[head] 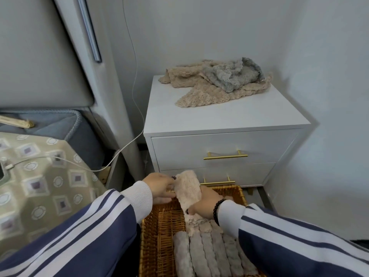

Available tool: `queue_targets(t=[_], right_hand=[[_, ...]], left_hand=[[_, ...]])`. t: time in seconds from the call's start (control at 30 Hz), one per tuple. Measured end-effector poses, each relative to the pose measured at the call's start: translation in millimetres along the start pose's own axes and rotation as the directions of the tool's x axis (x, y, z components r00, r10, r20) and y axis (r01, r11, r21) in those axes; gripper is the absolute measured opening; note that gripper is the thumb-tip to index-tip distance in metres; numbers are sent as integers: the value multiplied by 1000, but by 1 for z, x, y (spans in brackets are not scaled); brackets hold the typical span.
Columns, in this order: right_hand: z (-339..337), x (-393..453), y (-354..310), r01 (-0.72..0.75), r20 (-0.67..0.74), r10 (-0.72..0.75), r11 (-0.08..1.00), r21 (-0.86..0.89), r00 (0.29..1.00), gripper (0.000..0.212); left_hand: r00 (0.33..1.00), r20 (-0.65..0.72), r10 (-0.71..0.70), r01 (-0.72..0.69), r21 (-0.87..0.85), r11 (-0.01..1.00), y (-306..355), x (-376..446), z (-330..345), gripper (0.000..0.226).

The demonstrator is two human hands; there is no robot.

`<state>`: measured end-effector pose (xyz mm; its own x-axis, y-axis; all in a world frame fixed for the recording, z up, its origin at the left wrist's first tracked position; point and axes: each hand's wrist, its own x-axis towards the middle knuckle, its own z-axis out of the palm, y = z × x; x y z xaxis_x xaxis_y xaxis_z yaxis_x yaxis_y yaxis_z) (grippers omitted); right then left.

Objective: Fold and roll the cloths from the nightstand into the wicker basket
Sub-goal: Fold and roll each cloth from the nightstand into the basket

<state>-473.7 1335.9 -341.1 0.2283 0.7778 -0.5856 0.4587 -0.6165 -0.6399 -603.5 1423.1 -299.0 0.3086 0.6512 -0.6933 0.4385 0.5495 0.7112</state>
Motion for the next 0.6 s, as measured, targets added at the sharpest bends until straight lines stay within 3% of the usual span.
queue_targets(t=[0.07,0.13,0.23,0.33,0.5,0.6], right_hand=[[23,11,7,-19,-33,19,1000,11,999,52],[49,23,18,-52,-105,61,995,91,993,59],[90,39,34,-71,-106,88,985,154,990,50],[119,58,44,-86,-80,97,987,134,992,43],[138,85,49,-82,63,78,994,73,995,37],[143,104,54,-1,203,1,1000,-3,979,40]], left_hand=[[996,66,-62,62,1,998,-8,5,3,40],[991,72,-110,111,-8,994,-16,8,9,29],[981,26,-191,190,23,981,-32,22,12,47],[961,-1,-278,278,-45,960,-46,38,9,47],[937,-21,-350,340,-179,923,-73,71,4,59],[934,-43,-355,339,-204,918,-87,94,4,45]])
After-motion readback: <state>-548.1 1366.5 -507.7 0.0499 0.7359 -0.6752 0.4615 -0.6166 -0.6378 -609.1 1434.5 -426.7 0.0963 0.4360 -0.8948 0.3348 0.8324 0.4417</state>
